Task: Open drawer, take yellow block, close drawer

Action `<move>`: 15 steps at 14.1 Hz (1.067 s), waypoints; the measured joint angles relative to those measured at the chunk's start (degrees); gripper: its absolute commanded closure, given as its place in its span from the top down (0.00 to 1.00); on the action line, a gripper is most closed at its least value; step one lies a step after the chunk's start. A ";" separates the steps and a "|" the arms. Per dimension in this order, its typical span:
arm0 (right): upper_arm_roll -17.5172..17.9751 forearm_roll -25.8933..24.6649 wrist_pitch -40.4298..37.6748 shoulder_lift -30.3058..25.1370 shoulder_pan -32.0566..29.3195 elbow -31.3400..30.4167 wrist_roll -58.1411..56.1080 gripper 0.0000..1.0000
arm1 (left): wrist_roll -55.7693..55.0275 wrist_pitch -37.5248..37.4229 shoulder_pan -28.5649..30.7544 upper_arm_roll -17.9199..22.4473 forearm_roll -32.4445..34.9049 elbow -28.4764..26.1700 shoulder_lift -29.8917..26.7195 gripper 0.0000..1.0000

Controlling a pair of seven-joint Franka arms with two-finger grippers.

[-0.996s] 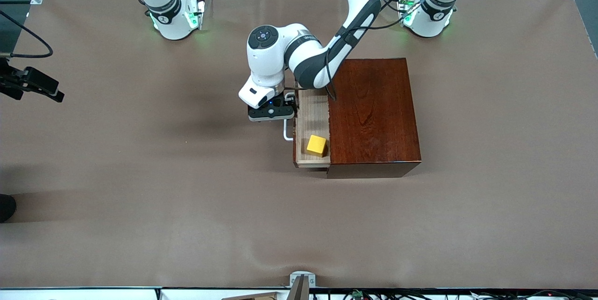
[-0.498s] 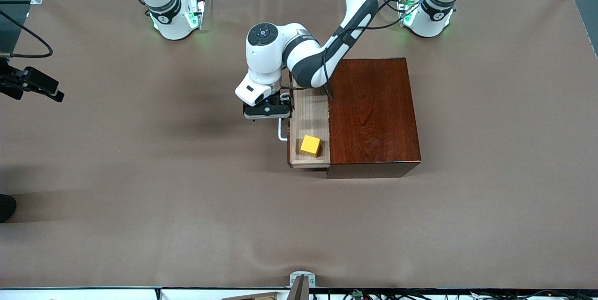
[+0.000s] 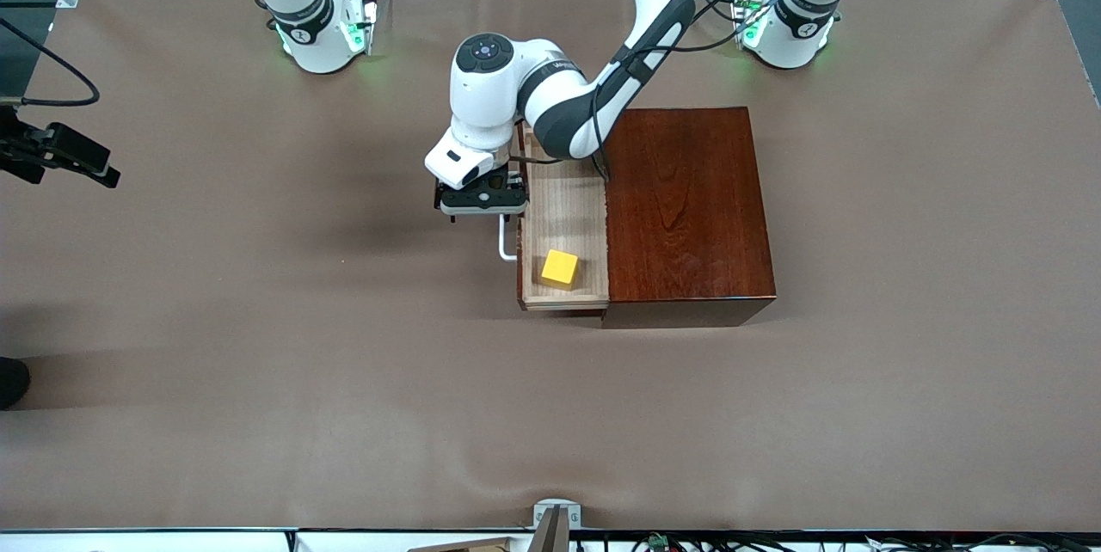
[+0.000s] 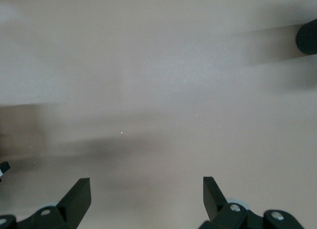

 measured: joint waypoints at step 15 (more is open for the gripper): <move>-0.13 0.00 0.00 0.00 0.00 0.00 0.00 1.00 | 0.44 -15.98 8.70 0.73 -1.02 2.01 -9.15 1.00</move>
